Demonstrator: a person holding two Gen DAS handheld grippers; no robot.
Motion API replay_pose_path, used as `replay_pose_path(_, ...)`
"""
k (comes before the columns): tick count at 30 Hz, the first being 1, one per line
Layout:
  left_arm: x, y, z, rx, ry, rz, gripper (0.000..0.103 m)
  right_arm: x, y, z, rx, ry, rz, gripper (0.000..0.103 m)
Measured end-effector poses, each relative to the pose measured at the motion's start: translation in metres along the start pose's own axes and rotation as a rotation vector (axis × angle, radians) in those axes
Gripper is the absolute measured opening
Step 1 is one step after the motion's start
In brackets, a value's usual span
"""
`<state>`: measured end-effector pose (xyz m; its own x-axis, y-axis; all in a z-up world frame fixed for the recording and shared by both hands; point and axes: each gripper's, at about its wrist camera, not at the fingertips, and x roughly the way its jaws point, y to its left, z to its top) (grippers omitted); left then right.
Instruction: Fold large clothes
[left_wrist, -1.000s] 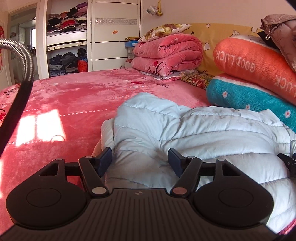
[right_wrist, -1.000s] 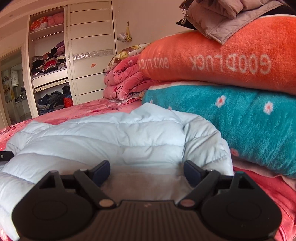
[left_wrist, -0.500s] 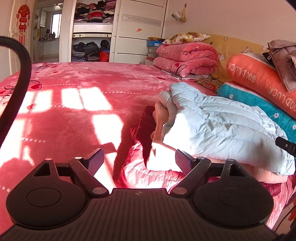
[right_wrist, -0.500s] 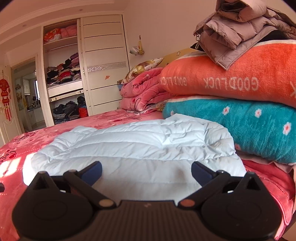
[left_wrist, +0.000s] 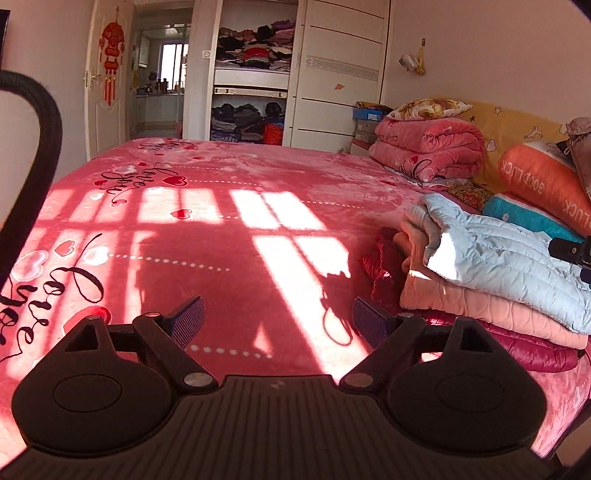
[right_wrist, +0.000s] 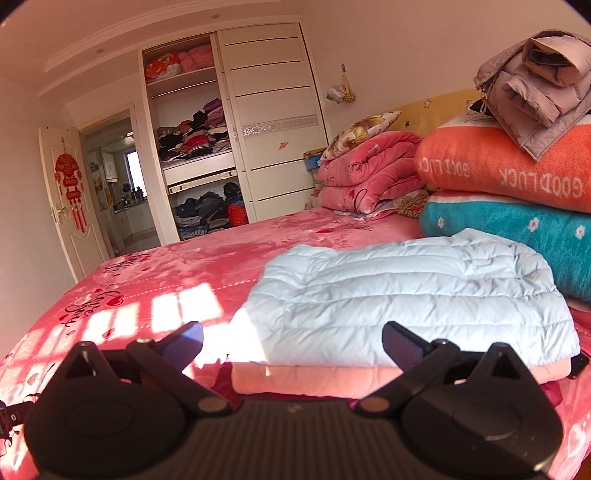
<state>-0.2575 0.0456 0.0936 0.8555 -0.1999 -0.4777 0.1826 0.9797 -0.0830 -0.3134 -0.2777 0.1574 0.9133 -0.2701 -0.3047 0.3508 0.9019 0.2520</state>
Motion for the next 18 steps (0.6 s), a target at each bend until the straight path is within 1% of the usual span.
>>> replay_pose_path(3, -0.025, 0.024, 0.005, -0.027, -0.030, 0.030, 0.103, -0.009, 0.030, -0.001, -0.026, 0.014, 0.038, 0.102)
replay_pose_path(7, -0.052, 0.050, 0.014, -0.046, -0.064, 0.075, 0.103, -0.018, 0.067, -0.002, -0.045, 0.038, 0.083, 0.102)
replay_pose_path(12, -0.081, 0.080, 0.024, -0.087, -0.111, 0.114, 0.103, -0.031, 0.108, -0.002, -0.083, 0.052, 0.137, 0.102)
replay_pose_path(18, -0.111, 0.100, 0.029, -0.114, -0.161, 0.154, 0.103, -0.048, 0.152, 0.000, -0.136, 0.045, 0.190, 0.102)
